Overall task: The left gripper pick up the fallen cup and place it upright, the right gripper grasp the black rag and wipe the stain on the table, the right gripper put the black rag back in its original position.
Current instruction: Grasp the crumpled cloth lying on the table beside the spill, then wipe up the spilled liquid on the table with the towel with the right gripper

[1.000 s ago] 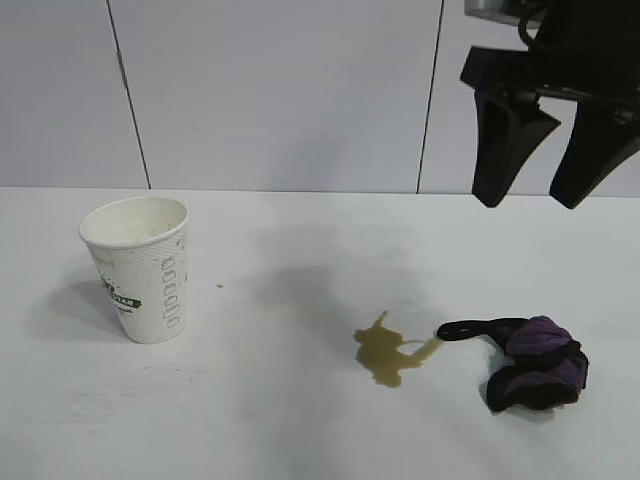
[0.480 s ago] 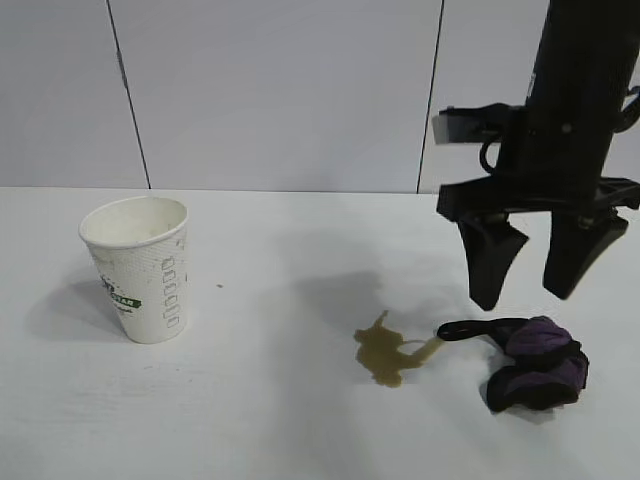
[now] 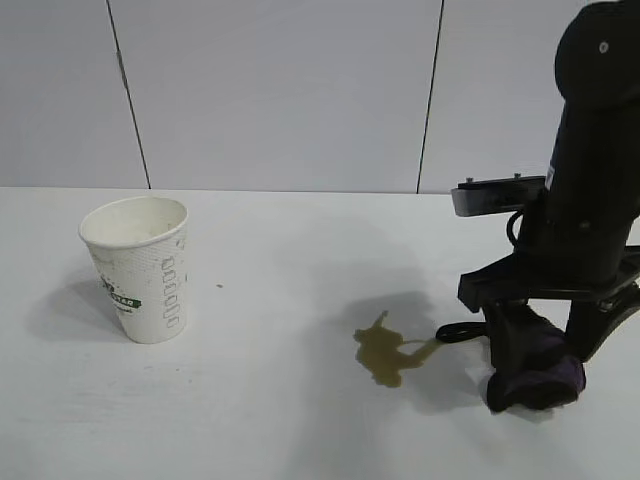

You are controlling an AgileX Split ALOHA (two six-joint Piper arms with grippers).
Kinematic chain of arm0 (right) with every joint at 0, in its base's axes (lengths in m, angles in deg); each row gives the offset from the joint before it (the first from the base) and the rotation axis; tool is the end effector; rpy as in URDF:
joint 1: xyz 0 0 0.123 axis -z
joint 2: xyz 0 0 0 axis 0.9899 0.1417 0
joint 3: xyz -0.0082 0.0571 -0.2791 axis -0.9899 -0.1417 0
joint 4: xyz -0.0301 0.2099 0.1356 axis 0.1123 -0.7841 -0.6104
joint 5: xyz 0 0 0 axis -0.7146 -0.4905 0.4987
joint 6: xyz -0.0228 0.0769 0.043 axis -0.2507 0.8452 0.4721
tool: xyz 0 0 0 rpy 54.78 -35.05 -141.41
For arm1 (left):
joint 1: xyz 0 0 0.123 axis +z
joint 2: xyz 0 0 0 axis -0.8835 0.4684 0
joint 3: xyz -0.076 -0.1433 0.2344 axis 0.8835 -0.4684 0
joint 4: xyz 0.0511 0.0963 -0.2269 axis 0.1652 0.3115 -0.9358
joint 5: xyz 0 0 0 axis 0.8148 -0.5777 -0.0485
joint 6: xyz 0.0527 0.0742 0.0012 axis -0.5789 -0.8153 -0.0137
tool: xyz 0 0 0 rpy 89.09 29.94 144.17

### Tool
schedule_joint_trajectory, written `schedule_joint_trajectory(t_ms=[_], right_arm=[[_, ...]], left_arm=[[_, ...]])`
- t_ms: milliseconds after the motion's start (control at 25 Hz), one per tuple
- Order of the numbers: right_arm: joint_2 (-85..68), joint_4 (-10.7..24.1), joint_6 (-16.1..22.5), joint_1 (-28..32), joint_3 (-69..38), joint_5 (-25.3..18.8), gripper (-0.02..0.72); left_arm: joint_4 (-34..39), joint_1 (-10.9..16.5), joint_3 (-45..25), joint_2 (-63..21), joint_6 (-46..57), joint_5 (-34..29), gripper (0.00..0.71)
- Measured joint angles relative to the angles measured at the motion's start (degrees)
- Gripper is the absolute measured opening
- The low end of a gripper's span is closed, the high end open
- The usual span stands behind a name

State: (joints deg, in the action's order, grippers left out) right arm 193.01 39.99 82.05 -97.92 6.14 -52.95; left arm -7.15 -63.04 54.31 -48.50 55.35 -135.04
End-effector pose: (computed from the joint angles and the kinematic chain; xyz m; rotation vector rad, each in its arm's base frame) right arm 0.3080 0.0875 0.1312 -0.4933 3.0253 -0.0032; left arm -0.0082 0.0012 0.2662 0.0524 2.1158 0.0260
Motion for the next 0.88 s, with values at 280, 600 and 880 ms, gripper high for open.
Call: schedule_joint_trajectory(t_ms=[280,600,880], right_arm=[[-1.12,2.64,3.55,0.0,-1.93,3.2,0.13],[-9.35,-0.27,4.07,-0.61,-1.93,3.88,0.091],[-11.13,-8.83,3.44,-9.76,-1.93,10.71,0.091]], left_arm=[[0.0,0.0,0.0,0.0,0.06,0.0,0.688],[0.0,0.0,0.0,0.0,0.08,0.0,0.687],[0.0,0.0,0.0,0.0,0.08,0.0,0.687]])
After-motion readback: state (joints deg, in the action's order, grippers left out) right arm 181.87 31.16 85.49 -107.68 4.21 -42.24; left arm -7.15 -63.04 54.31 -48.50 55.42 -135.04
